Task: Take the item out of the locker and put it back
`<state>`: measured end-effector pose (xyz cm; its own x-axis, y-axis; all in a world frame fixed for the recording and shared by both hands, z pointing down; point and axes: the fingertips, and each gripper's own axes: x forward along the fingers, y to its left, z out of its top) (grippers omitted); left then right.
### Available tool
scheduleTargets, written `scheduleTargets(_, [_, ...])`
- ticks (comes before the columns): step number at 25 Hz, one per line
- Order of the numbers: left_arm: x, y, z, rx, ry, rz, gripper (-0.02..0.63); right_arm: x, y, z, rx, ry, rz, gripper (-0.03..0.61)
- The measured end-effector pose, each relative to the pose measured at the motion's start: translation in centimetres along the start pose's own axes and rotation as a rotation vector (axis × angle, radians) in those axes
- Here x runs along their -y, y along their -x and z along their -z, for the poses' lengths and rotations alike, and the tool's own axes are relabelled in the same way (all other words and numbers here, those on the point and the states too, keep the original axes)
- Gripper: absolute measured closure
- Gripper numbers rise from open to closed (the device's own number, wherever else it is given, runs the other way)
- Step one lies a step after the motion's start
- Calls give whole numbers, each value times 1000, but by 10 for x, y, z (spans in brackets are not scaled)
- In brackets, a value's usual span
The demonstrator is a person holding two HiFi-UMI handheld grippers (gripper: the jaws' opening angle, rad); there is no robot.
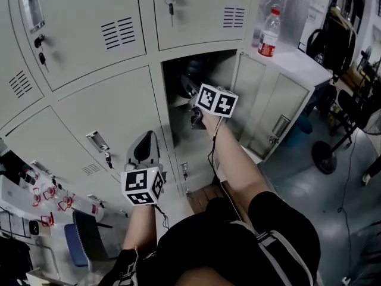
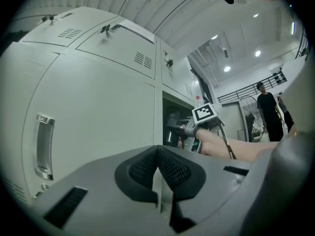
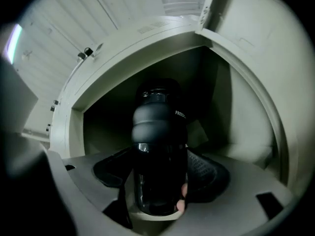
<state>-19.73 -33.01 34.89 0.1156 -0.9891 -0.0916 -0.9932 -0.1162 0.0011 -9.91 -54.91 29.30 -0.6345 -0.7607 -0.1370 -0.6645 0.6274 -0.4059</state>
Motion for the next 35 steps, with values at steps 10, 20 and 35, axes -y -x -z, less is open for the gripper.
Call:
scheduleTargets(10, [-5,1,2,-8,-4,-23,601,-7,-50,22,-97,256,31,232])
scheduleTargets(20, [-6,2,11,-31,0,-22,600,-14,-43,32,-124,376,20,230])
scheduleTargets(35, [12,-4,20,-53,12,18,601,-40,50,13,88,425,-60,287])
